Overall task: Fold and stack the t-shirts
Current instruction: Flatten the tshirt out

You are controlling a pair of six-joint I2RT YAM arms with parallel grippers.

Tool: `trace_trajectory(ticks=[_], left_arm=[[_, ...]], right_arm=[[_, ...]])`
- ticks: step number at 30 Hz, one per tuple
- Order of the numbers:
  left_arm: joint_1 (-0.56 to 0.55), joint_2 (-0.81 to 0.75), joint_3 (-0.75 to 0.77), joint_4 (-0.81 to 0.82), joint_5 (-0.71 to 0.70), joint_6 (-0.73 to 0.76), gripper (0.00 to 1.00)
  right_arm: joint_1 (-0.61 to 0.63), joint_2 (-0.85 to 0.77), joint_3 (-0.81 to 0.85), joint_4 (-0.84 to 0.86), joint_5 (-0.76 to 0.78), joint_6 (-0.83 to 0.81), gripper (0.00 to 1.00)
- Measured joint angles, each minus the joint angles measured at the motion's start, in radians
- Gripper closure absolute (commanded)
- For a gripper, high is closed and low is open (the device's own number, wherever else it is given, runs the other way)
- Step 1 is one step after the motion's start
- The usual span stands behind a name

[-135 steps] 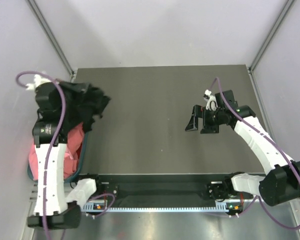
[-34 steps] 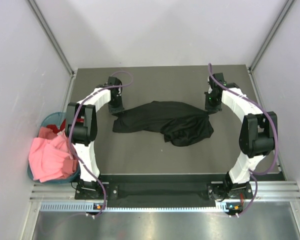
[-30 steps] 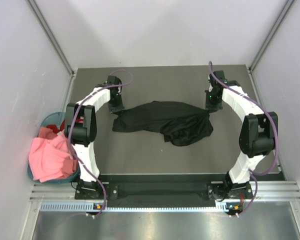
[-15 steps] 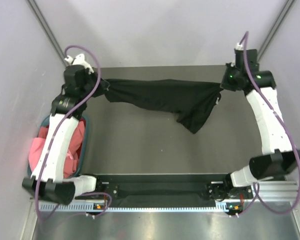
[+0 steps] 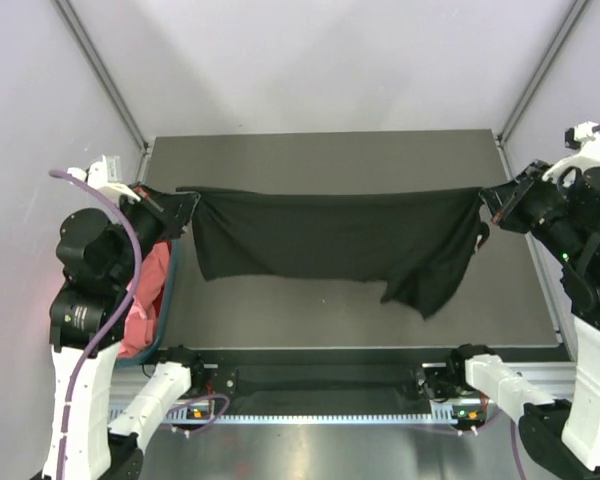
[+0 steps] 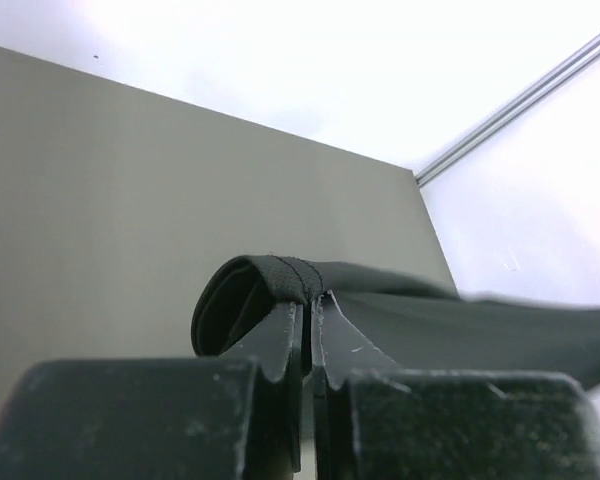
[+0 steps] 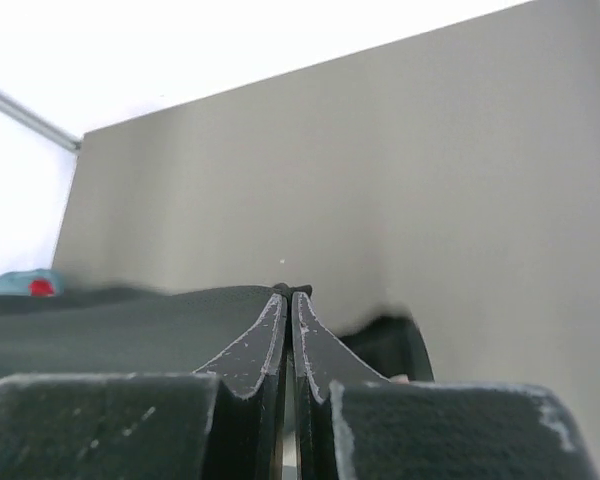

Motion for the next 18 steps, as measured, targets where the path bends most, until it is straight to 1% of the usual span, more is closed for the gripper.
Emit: trace_trajectory(ticks=[2, 3, 4, 6, 7, 8, 9, 10, 11, 12, 14, 15, 18], left_arm=[[0.0, 0.005, -0.001, -0.001, -0.002, -0.003, 1.0], [0.0, 0.017, -0.003, -0.002, -0.003, -0.002, 0.98], [0.0, 0.041, -0.005, -0.005, -0.006, -0.001, 0.89], [0.0, 0.115, -0.008, -0.017, -0.017, 0.011, 0.86], [0.0, 0.175, -0.007, -0.026, -0.027, 0.018, 0.75], [0.0, 0.239, 0.001, -0.038, -0.037, 0.029, 0.66], [0.0, 0.299, 0.011, -0.053, -0.053, 0.042, 0.58], [0.0, 0.376, 0.032, -0.079, -0.075, 0.051, 0.43], [0.0, 0.461, 0.058, -0.101, -0.098, 0.066, 0.38], [0.0, 0.541, 0.083, -0.119, -0.121, 0.077, 0.36], [0.0, 0.671, 0.127, -0.162, -0.156, 0.095, 0.33], [0.001, 0.711, 0.137, -0.181, -0.169, 0.104, 0.33], [0.001, 0.732, 0.122, -0.237, -0.194, 0.122, 0.34]], right_arm=[[0.0, 0.003, 0.002, -0.004, -0.022, 0.011, 1.0], [0.0, 0.012, -0.01, 0.0, -0.038, 0.017, 1.0], [0.0, 0.02, -0.032, 0.008, -0.051, 0.024, 1.0], [0.0, 0.069, -0.102, 0.024, -0.083, 0.043, 0.99], [0.0, 0.103, -0.14, 0.045, -0.095, 0.052, 0.97], [0.0, 0.154, -0.175, 0.068, -0.106, 0.061, 0.85], [0.0, 0.202, -0.201, 0.092, -0.114, 0.07, 0.76], [0.0, 0.25, -0.22, 0.119, -0.114, 0.07, 0.66], [0.0, 0.327, -0.236, 0.148, -0.108, 0.07, 0.53], [0.0, 0.4, -0.24, 0.166, -0.096, 0.063, 0.47], [0.0, 0.526, -0.236, 0.183, -0.074, 0.047, 0.45], [0.0, 0.578, -0.233, 0.177, -0.065, 0.035, 0.44], [0.006, 0.638, -0.251, 0.164, -0.057, 0.005, 0.42]])
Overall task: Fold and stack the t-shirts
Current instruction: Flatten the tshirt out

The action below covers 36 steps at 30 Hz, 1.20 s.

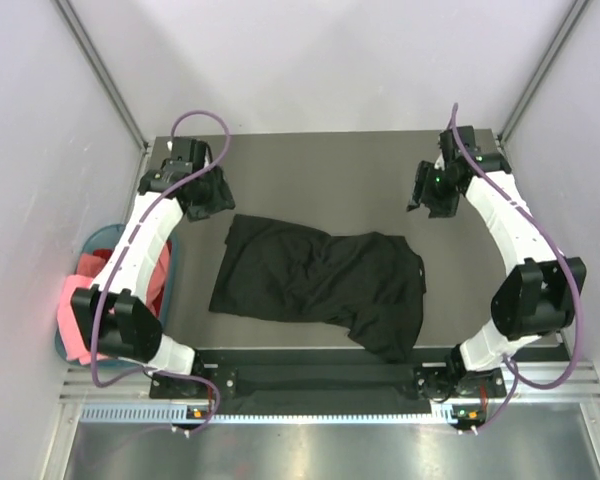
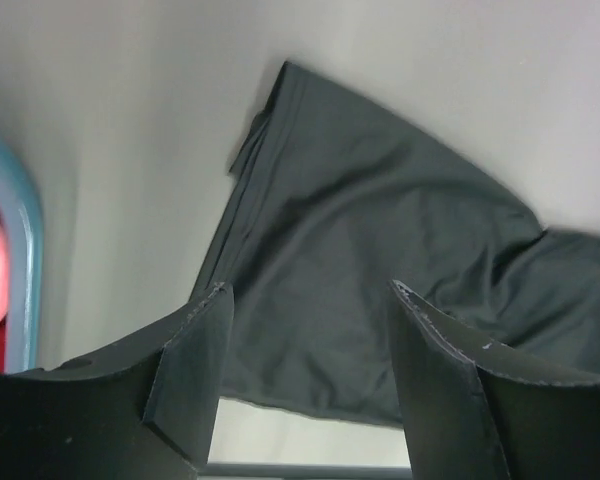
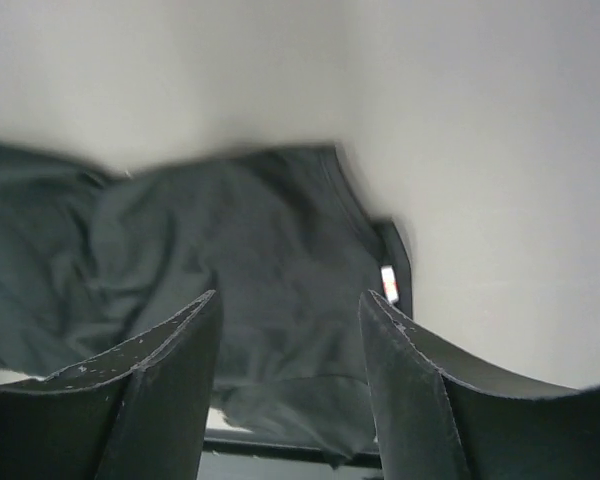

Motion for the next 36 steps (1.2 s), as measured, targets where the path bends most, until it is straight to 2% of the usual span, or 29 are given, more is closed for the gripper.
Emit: trace_trajectory(ticks=[2, 8, 11, 14, 19, 27, 36], left_arm=[[0.0, -0.054, -0.058, -0.001, -0.008, 0.004, 0.35], [0.0, -0.254, -0.291, -0.031, -0.004, -0.013, 0.39], [0.0, -0.304, -0.399, -0.042, 0.021, -0.048, 0.41], [0.0, -0.334, -0.515, -0.042, 0.071, -0.086, 0.42], [0.0, -0.325, -0.573, -0.052, 0.113, -0.146, 0.38], [0.0, -0.276, -0.583, -0.093, 0.073, -0.245, 0.38], [0.005, -0.256, -0.603, -0.1, 0.04, -0.297, 0.39]], right_arm=[[0.011, -0.028, -0.055, 0.001, -0.001, -0.014, 0.43], [0.146, -0.292, -0.356, -0.02, -0.041, -0.012, 0.43], [0.228, -0.404, -0.5, -0.028, -0.066, 0.019, 0.44], [0.248, -0.453, -0.632, -0.011, -0.069, 0.051, 0.45], [0.248, -0.354, -0.68, 0.023, -0.028, 0.073, 0.43], [0.194, -0.179, -0.678, 0.158, 0.016, 0.059, 0.41], [0.137, 0.087, -0.507, 0.213, 0.029, 0.001, 0.42]])
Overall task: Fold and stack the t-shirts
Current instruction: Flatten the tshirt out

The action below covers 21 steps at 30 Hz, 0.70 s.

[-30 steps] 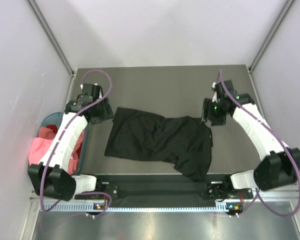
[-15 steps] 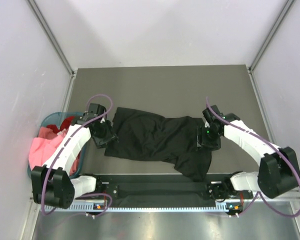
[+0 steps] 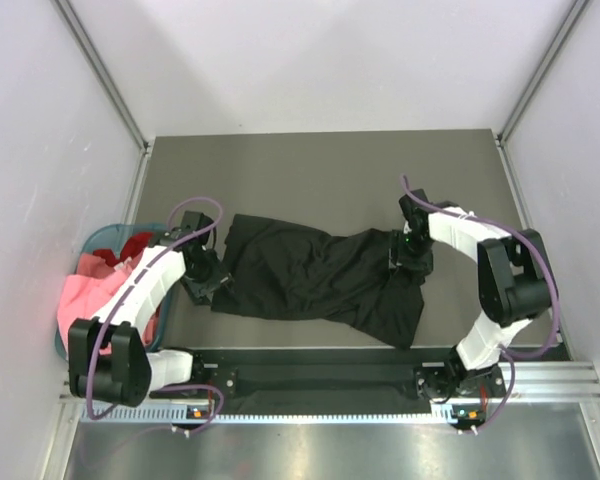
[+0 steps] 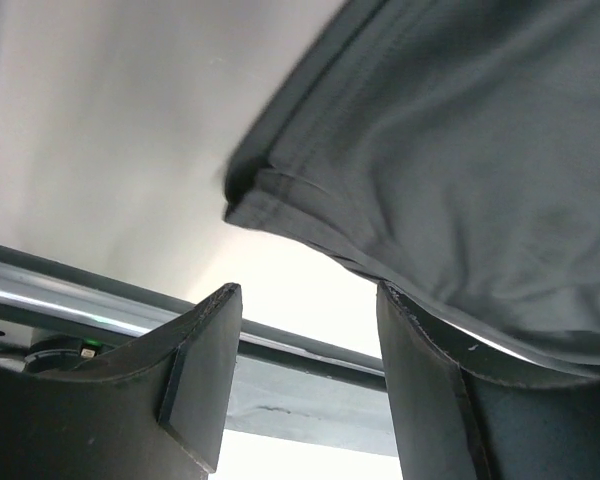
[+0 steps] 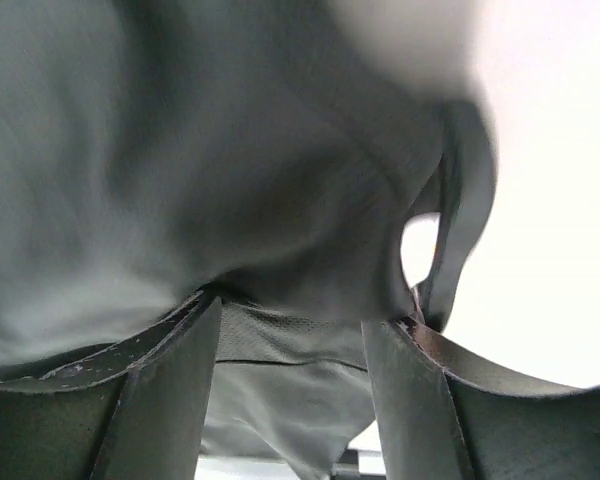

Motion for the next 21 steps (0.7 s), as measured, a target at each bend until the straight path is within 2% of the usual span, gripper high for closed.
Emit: trace_trajectory(ticks=[8, 11, 14, 21], left_arm=[[0.008, 0.083, 0.0, 0.003, -0.002, -0.018, 0.41], [0.009, 0.085, -0.001, 0.015, 0.009, -0.037, 0.44], [0.01, 0.085, -0.013, 0.045, 0.045, -0.052, 0.49], [0.005, 0.088, -0.09, 0.082, 0.126, -0.097, 0.49]], right_arm=[[-0.08, 0.261, 0.382, -0.032, 0.01, -0.046, 0.41], [-0.093, 0.271, 0.462, -0.037, 0.017, -0.061, 0.38], [-0.097, 0.219, 0.447, -0.058, 0.021, -0.072, 0.34], [-0.1, -0.03, 0.256, -0.132, 0.023, -0.087, 0.32]])
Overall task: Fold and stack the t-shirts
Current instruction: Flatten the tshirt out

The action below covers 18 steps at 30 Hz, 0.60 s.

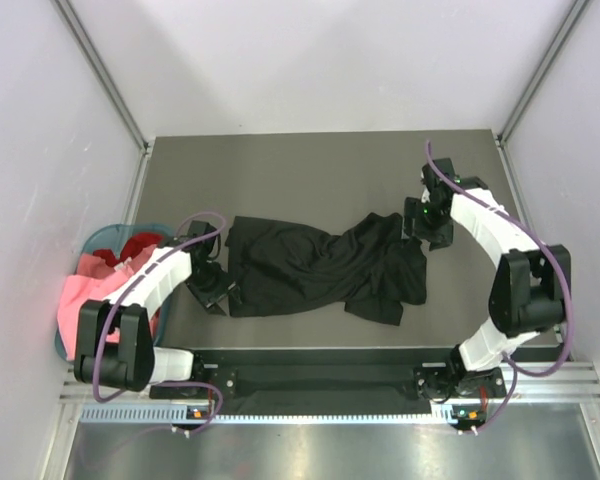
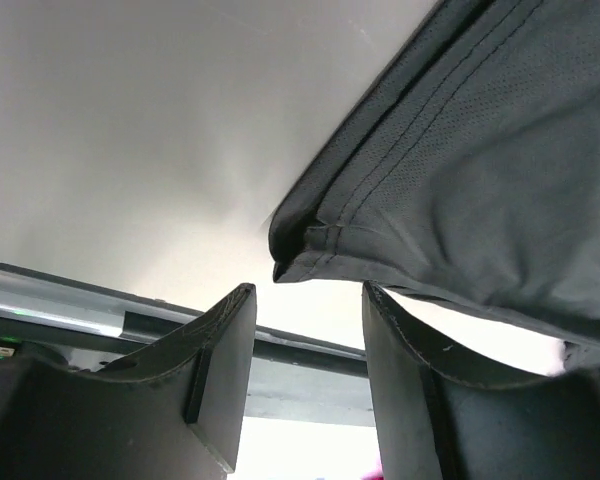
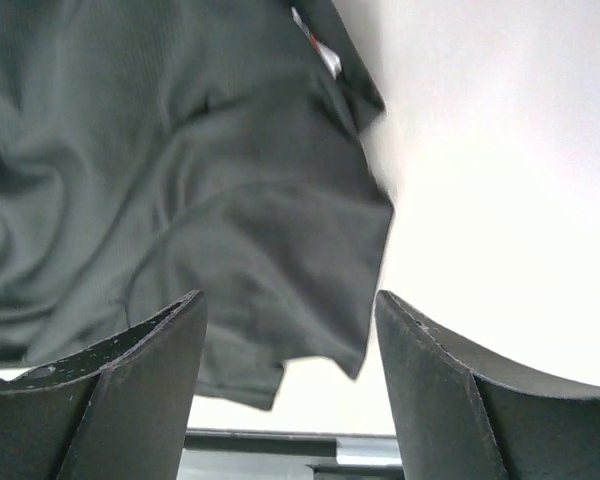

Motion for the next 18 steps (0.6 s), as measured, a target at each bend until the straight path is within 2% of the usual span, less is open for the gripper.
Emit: trace_trajectory(ticks=[6, 18], left_arm=[[-0.016, -0.022, -0.019, 0.0, 0.0, -0.044, 0.47], [-0.021, -0.019, -0.126, 0.054, 0.003, -0.121, 0.5]], right_arm=[[-0.026, -0.099, -0.061, -0.025, -0.01, -0.011, 0.31], [-0.048, -0.196, -0.158, -0.047, -0.032, -0.018, 0.31]])
